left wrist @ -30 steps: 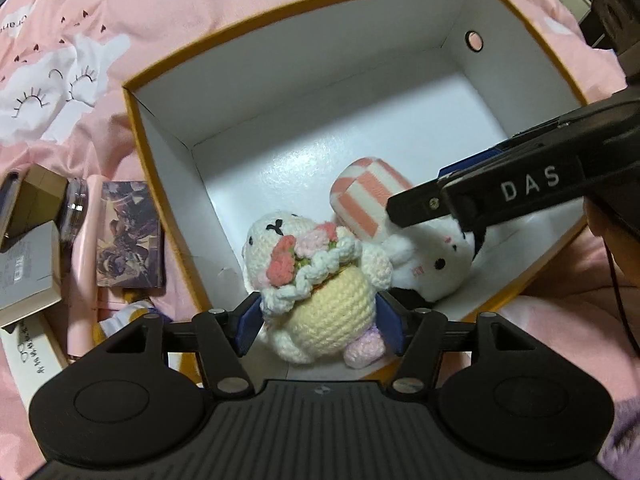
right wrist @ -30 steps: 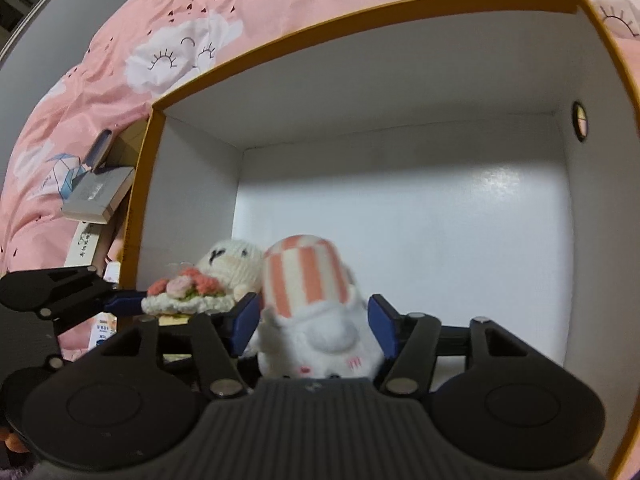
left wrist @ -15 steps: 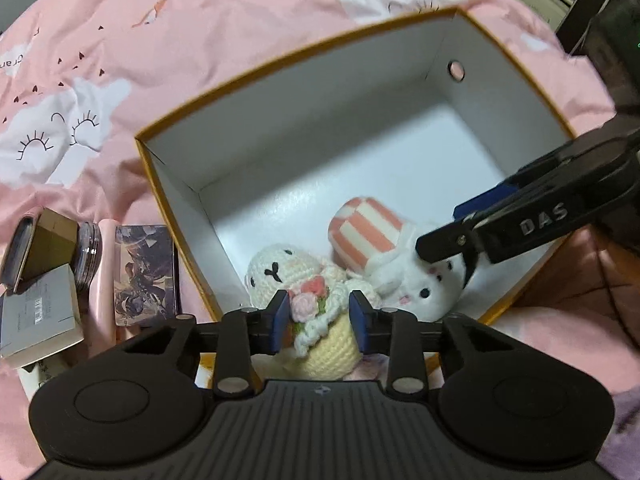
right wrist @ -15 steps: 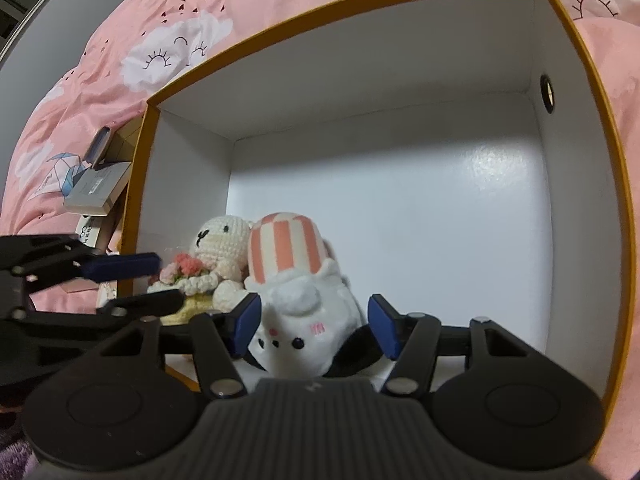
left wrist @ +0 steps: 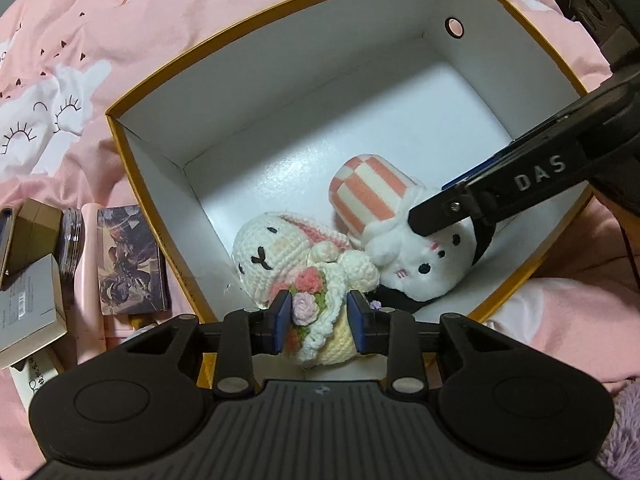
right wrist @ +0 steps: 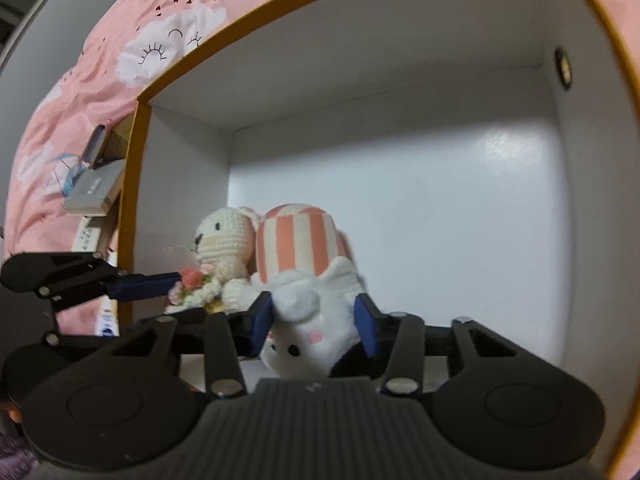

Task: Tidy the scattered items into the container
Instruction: 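Lower the bunny into the box and open the left gripper while the right gripper releases the plush, then move both grippers back to the pile, right gripper toward the plush dog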

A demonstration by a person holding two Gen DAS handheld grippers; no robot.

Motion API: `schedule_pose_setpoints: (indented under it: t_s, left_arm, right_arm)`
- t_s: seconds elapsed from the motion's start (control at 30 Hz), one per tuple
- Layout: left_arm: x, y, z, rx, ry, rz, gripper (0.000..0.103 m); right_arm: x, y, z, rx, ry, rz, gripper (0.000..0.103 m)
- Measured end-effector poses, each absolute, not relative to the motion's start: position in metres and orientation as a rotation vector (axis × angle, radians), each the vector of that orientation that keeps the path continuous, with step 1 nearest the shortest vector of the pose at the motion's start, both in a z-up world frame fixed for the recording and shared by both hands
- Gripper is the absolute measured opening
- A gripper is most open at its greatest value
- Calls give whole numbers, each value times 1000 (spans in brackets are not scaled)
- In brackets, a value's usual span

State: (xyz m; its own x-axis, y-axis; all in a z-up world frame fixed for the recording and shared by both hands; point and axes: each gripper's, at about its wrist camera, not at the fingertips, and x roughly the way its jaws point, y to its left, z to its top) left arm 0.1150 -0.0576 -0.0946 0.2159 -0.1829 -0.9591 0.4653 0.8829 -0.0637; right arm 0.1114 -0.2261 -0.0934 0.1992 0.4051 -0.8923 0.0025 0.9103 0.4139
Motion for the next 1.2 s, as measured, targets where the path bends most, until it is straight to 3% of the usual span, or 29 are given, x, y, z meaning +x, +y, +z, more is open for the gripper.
schedule_pose_setpoints:
  t_s: [0.37, 0.47, 0.53, 0.93, 1.2]
  left_arm:
    - [112, -57, -93, 261, 1268, -427, 35]
    - [104, -55, -86, 257, 1228, -423, 35]
    - [98, -51, -81, 249, 1203, -422, 35]
    - [77, -2, -22, 164, 1023, -260, 35]
    - [65, 51, 22, 187, 981, -84, 35]
  right_arm:
    - [109, -214, -94, 327, 1330, 298, 45]
    - [104, -214, -85, 299, 1289, 283, 49]
    - [100, -214, -78, 284, 1251, 284, 59]
    - [82, -182, -29, 173, 937, 299, 59]
    - [91, -141, -17, 60, 925, 377, 59]
